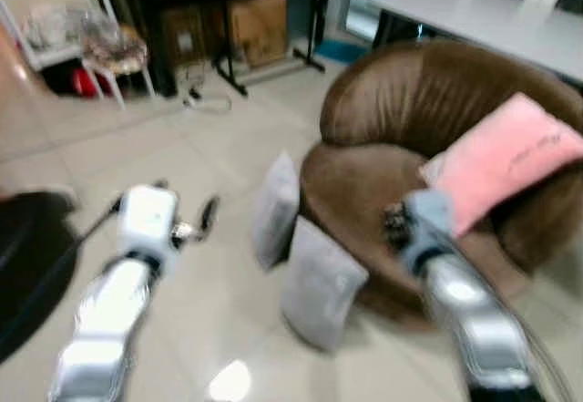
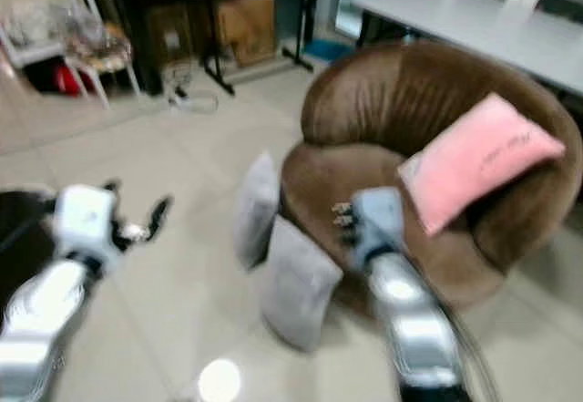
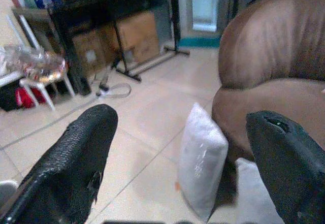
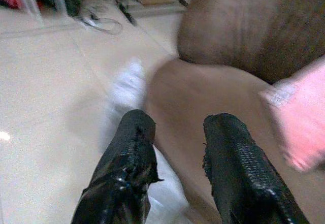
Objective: Move the pillow to the sofa from floor
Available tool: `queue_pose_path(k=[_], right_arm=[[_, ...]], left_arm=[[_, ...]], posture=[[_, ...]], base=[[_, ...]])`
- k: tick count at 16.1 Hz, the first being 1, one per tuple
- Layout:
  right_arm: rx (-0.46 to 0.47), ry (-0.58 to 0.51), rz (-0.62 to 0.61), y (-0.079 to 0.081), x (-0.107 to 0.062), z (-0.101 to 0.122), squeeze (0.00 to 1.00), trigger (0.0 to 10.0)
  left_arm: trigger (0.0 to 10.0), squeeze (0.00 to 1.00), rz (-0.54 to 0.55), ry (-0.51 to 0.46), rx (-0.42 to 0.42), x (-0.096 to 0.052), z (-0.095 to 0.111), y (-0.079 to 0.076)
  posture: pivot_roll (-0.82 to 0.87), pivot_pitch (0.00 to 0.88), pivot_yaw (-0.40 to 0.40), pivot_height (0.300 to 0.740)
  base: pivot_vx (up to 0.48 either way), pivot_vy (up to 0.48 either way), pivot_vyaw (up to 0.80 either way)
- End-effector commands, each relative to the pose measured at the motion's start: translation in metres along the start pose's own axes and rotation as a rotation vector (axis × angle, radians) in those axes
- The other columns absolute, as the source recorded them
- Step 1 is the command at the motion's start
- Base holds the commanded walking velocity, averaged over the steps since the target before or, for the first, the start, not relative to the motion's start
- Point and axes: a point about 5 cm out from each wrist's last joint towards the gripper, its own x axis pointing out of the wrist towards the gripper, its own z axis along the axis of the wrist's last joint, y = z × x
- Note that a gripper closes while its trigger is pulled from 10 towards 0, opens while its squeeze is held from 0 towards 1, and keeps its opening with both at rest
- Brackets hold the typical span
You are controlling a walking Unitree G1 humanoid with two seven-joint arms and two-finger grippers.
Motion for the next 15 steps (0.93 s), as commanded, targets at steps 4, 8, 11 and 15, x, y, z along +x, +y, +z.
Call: queue_pose_path(k=[4, 8, 11, 15], right_arm=[[-0.014, 0.006, -0.057, -0.0143, -0.0009, -0.0005, 0.0, 10.0], [-0.016, 0.002, -0.062, -0.0141, -0.0002, 0.0002, 0.0, 10.0], [-0.001, -0.008, -0.04, -0.0119, 0.0003, 0.0022, 0.0, 10.0], [0.049, -0.014, -0.05, -0.0136, 0.0001, -0.0002, 0.0, 10.0]], left_arm=[[10.0, 0.0, -0.035, -0.017, 0.005, 0.0047, 0.0052, -0.0076], [10.0, 0.0, -0.04, -0.018, 0.011, 0.0055, 0.0053, -0.0074], [10.0, 0.0, -0.042, -0.023, 0.017, 0.0064, 0.0056, -0.0077], [10.0, 0.0, 0.008, -0.052, 0.043, 0.0053, 0.0066, -0.0037]], posture=[[-0.06, 0.0, -0.031, 0.74], [-0.06, 0.0, -0.029, 0.74], [-0.06, 0.0, -0.032, 0.74], [-0.05, 0.0, -0.037, 0.716]], base=[[0.428, 0.0, 0.0], [0.428, 0.0, 0.0], [0.43, 0.0, 0.0], [0.106, 0.0, 0.0]])
